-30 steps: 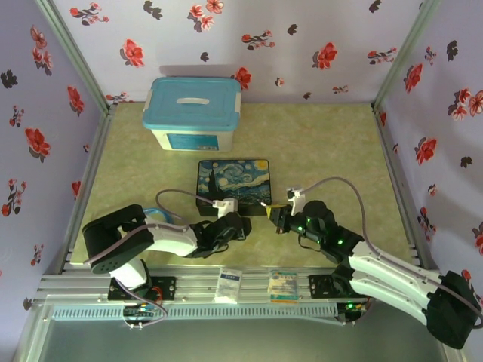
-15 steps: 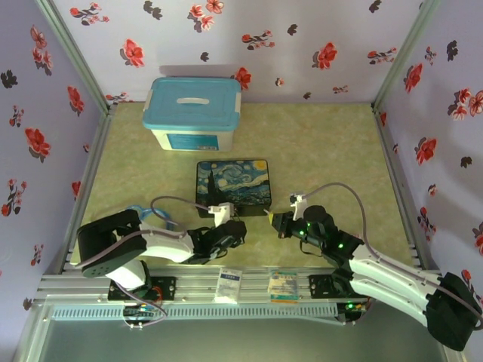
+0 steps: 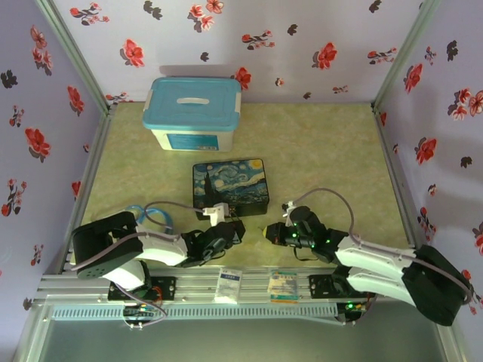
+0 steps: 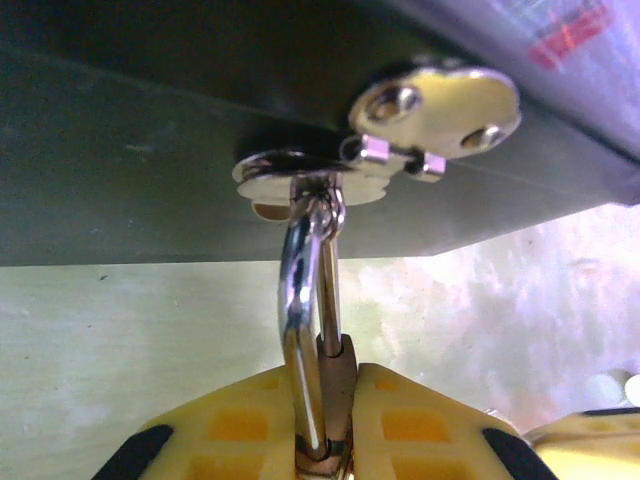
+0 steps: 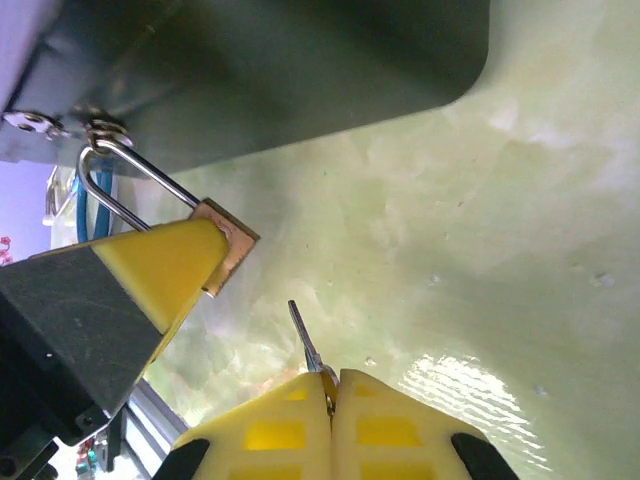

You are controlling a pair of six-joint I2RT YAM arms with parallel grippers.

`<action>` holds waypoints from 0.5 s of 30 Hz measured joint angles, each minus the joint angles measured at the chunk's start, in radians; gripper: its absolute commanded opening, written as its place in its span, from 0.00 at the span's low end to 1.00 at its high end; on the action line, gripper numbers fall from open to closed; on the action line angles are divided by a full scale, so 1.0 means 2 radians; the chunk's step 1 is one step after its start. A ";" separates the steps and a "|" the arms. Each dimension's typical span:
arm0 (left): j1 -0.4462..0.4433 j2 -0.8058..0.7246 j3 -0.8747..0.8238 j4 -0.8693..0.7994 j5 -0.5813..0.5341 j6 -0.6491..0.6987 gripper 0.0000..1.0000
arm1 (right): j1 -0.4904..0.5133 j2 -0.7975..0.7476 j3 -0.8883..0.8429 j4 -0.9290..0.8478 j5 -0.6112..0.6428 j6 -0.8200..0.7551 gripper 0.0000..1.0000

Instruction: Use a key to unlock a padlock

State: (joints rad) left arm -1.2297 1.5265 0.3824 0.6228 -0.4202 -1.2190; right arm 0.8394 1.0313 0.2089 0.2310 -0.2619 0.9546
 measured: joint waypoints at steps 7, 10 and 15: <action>0.002 0.008 -0.009 0.061 0.005 -0.018 0.00 | 0.005 0.071 -0.016 0.117 -0.027 0.043 0.00; 0.004 0.017 -0.016 0.097 0.006 -0.030 0.00 | 0.005 0.081 -0.023 0.151 -0.034 0.054 0.00; 0.004 0.026 -0.022 0.126 0.006 -0.041 0.00 | 0.004 0.065 -0.036 0.187 -0.045 0.065 0.00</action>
State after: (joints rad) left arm -1.2209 1.5791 0.3389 0.8738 -0.4072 -1.3010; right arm 0.8482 1.1618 0.1360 0.6056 -0.3515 1.0851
